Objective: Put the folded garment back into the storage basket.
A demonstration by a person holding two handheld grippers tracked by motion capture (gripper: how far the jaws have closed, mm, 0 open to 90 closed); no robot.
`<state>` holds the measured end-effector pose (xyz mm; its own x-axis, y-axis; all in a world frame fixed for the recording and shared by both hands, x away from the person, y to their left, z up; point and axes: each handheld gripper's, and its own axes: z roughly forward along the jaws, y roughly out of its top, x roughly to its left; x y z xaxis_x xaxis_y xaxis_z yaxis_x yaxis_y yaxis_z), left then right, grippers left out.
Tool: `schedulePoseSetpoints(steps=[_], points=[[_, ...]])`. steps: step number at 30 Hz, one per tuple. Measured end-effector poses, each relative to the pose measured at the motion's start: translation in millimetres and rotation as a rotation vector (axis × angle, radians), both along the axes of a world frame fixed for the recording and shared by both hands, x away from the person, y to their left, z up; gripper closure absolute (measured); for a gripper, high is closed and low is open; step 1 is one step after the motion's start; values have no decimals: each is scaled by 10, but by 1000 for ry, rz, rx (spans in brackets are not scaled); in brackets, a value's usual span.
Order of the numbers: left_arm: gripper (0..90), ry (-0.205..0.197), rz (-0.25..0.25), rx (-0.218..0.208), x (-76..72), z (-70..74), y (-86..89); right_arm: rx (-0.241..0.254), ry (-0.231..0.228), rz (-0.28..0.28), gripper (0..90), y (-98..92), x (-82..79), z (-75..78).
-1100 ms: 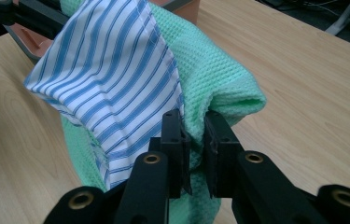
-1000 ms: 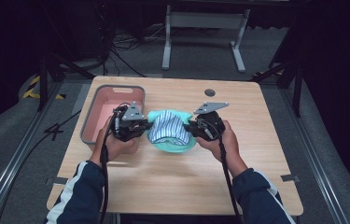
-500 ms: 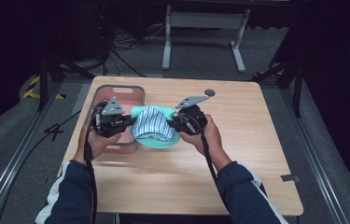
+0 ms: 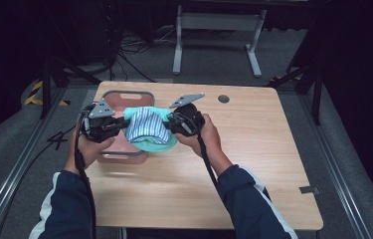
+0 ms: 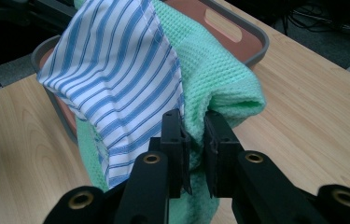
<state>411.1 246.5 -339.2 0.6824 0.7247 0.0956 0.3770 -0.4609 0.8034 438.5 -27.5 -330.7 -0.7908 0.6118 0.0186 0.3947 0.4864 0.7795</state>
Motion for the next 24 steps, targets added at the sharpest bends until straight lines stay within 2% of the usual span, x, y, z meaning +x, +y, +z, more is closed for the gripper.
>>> schedulePoseSetpoints(steps=[2, 7, 8, 10, 13, 16, 18, 19, 24], points=[[830, -12, 24, -3, 10, -5, 51, -3, 0, 3, 797, 50, 20, 3], [830, -5, 59, 11, 33, -35, 160, -15, 2, 12, 797, 205, 82, 2], [830, -6, 66, -7, 37, -39, 187, -19, 2, 17, 797, 233, 94, 0], [830, 0, 74, -10, 37, -47, 217, -22, 2, 19, 797, 262, 103, -7], [830, -14, 107, 14, 38, -70, 292, -31, 10, 26, 796, 388, 142, -41], [830, -14, 125, 17, 37, -83, 338, -29, 12, 29, 797, 504, 182, -45], [830, -15, 138, 14, 35, -91, 396, -33, 11, 34, 797, 548, 191, -46], [830, -15, 156, 3, 27, -94, 454, -44, 7, 41, 796, 647, 212, -58], [830, -12, 184, -7, 21, -129, 540, -48, 9, 58, 796, 786, 236, -80]])
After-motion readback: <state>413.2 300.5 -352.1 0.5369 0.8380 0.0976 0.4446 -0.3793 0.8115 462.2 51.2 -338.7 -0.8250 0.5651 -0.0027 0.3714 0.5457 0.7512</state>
